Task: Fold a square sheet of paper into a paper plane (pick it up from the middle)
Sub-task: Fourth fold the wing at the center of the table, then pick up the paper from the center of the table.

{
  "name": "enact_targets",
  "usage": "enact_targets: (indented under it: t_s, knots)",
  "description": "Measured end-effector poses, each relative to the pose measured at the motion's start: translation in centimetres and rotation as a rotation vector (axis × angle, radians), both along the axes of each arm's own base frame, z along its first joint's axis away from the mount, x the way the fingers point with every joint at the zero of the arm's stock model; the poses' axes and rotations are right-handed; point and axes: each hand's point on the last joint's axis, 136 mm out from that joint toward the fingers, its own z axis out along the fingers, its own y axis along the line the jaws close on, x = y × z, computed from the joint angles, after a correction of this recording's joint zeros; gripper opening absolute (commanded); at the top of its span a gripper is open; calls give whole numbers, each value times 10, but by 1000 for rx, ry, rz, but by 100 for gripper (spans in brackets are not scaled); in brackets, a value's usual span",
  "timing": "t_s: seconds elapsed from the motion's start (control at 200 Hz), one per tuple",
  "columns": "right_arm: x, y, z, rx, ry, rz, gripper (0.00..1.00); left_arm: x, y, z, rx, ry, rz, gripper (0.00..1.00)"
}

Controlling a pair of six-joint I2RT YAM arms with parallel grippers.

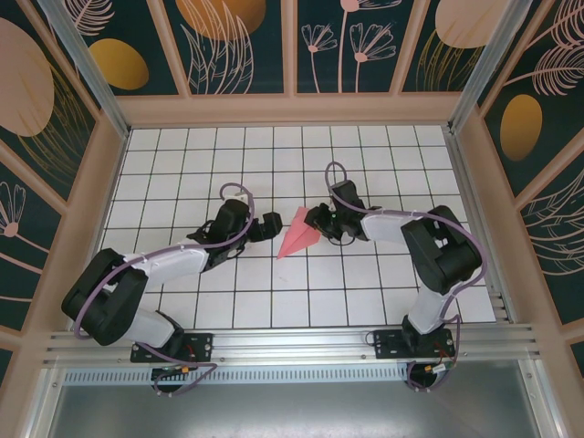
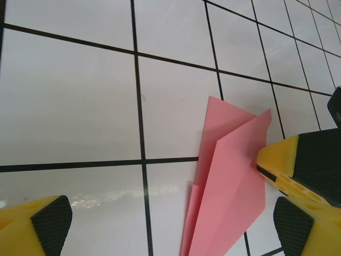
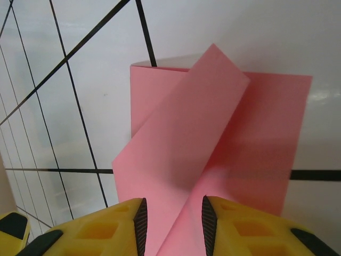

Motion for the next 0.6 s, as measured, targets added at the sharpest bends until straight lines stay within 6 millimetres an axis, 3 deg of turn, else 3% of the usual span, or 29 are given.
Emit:
enact_targets:
  t_s: [0.315, 0.6]
  knots:
    - [0, 19, -1, 33, 2, 40, 31, 6, 11, -2, -18, 13, 39, 99]
    - [0, 10, -7, 5, 3, -9, 35, 6, 13, -3, -34, 28, 40, 99]
